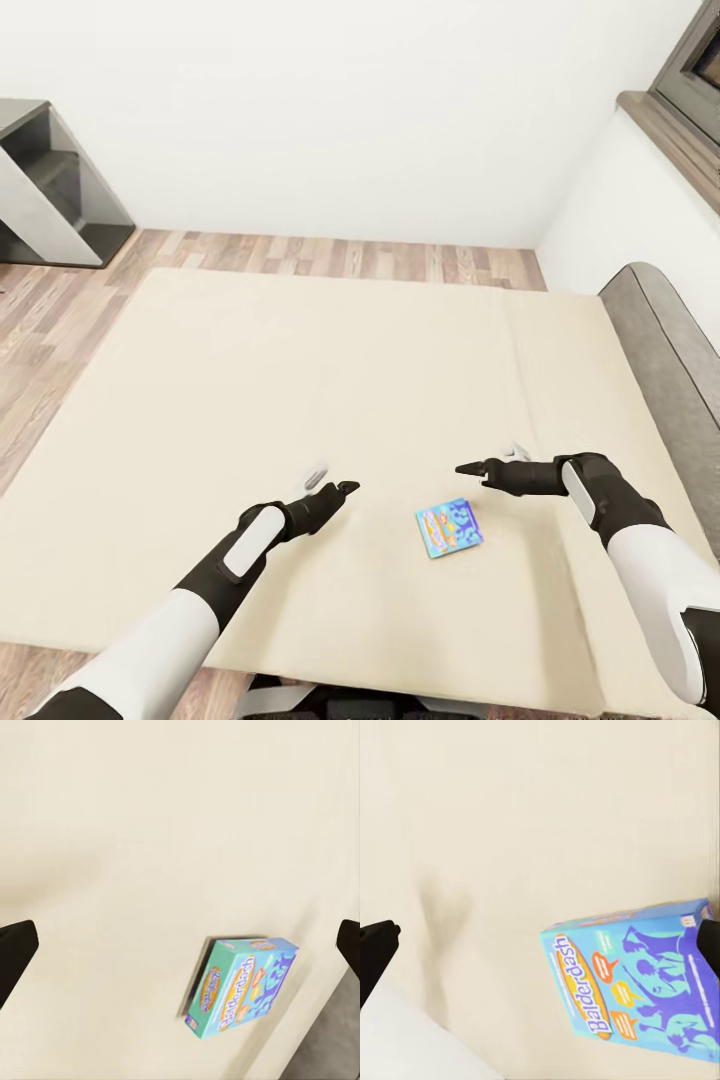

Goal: Put all the toys in the child's room - the three board games (two on the bed and one on the table), the two jigsaw puzzles on the table, and the tennis ball on the table - inside the toy box on the table in the child's room.

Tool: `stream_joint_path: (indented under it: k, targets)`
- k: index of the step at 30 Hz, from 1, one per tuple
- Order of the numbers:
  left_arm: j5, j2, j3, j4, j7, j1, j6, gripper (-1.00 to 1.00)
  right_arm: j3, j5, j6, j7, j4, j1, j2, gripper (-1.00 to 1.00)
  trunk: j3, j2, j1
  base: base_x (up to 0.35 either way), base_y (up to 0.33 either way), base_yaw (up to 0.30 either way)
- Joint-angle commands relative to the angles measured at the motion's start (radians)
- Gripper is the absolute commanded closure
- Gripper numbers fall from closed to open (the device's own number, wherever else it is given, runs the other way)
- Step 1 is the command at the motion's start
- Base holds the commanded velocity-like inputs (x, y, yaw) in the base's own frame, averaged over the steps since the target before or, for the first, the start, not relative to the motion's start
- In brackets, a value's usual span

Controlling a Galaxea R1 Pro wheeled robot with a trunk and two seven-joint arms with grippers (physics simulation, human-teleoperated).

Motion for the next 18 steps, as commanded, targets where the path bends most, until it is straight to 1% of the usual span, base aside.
stream_joint_path:
  k: [1, 12, 18]
  targets:
    - [0.01, 0.0, -0.002, -0.001, 0.006, 0.0, 0.002, -1.0, -0.001, -0.006, 0.007, -0.001, 0.0, 0.0, 0.0, -1.0, -0.002, -0.001, 0.0, 0.0, 0.0, -0.103]
    - [0.009, 0.0, -0.002, -0.001, 0.004, 0.0, 0.001, -1.0, -0.001, -0.006, 0.007, -0.002, -0.001, 0.0, 0.0, -1.0, -0.02, -0.001, 0.0, 0.0, 0.0, -0.106]
    - [0.008, 0.0, -0.002, 0.0, 0.002, 0.0, 0.0, -1.0, -0.002, -0.006, 0.007, -0.001, -0.001, 0.001, 0.0, -1.0, -0.029, -0.001, 0.0, 0.0, 0.0, -0.069]
